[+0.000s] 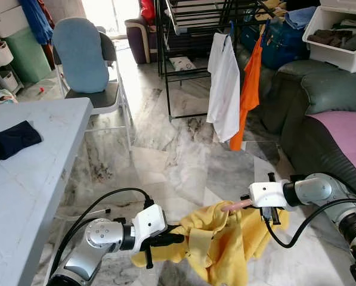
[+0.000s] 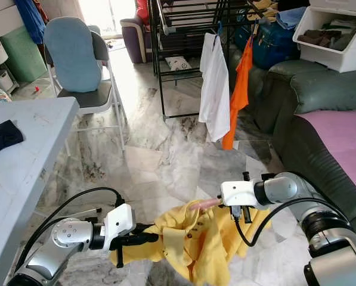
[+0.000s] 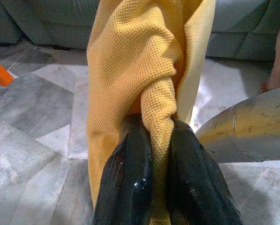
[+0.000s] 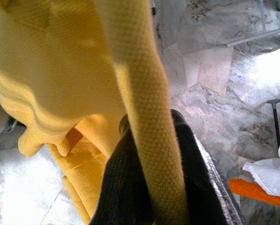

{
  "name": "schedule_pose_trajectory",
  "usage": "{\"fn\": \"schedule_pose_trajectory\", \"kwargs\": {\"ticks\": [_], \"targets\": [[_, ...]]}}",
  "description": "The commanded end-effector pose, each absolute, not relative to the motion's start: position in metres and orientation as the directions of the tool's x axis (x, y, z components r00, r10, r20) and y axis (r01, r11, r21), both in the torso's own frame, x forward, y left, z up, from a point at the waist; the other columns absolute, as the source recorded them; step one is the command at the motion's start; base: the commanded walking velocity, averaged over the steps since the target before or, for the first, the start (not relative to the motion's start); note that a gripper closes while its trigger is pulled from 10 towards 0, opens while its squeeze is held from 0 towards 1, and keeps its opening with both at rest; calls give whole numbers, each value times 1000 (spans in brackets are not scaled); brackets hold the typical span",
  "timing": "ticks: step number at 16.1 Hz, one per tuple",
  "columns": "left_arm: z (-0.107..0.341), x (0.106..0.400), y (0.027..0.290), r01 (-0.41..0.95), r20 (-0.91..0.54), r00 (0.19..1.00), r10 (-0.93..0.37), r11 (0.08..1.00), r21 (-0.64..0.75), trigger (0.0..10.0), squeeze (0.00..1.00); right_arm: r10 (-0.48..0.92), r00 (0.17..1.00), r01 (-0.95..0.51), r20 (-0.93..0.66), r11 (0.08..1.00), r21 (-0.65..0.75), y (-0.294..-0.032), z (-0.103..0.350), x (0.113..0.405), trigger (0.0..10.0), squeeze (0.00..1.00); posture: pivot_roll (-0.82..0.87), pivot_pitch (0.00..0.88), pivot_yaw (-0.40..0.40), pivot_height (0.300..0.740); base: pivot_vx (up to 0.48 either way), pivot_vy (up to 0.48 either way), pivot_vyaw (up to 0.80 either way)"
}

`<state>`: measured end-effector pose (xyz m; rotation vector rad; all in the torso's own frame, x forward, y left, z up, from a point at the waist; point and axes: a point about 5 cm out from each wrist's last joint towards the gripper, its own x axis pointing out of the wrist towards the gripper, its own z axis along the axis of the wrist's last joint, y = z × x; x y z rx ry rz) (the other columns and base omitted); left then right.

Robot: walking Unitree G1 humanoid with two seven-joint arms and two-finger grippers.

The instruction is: Hang hanger

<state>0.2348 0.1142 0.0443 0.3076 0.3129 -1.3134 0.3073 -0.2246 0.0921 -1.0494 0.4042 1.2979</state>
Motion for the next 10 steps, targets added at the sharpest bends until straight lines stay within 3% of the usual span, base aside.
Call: {"fn": "schedule_pose_trajectory", "kwargs": {"ticks": [1,7,8,10], "targets": [[51,241,113,969,-369,247,-896,233,83,10000,0,593,280,-911,-755,-85,-404,-223,97,310,0,0,-121,0,38,740,0,0,0],[48,247,116,953,-377,303,-875,279,119,10000,0,592,280,-910,-755,-85,-405,-223,96,310,0,0,-123,0,35,740,0,0,0],[47,248,117,951,-377,310,-873,285,120,10000,1000,593,280,-910,-755,-85,-405,-222,96,310,0,0,-122,0,34,740,0,0,0],[48,253,120,930,-367,367,-855,330,162,10000,1000,591,292,-907,-751,-78,-414,-222,96,311,0,0,-122,0,33,740,0,0,0]]}}
